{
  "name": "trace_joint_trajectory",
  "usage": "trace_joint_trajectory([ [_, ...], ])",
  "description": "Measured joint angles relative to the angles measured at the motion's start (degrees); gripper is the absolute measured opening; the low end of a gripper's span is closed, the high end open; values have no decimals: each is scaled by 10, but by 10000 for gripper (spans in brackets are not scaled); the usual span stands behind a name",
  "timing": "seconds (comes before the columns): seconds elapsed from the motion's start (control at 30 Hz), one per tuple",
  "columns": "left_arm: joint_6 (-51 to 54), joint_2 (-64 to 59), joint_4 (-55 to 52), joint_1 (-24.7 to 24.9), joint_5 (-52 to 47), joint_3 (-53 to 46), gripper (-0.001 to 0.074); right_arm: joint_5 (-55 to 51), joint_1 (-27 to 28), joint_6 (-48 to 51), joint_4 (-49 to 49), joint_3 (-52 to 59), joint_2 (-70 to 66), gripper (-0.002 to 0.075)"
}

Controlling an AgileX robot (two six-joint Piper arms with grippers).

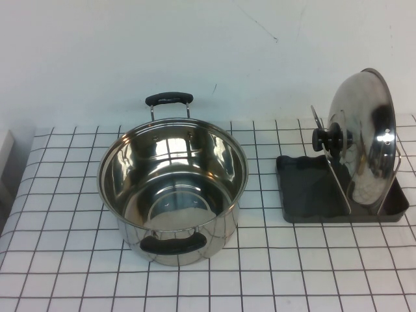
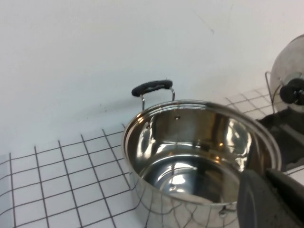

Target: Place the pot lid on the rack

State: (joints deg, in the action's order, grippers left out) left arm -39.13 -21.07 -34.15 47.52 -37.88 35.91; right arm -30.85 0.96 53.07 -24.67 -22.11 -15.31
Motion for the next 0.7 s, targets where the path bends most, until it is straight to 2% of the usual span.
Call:
trace_joint_trajectory([
  [0.27,2,9,-14,0,16,-50,-1,21,0,0,0,44,10,5],
  [0.7,2,9,-14,0,16,-51,-1,-16,0,0,-42,44,11,4],
])
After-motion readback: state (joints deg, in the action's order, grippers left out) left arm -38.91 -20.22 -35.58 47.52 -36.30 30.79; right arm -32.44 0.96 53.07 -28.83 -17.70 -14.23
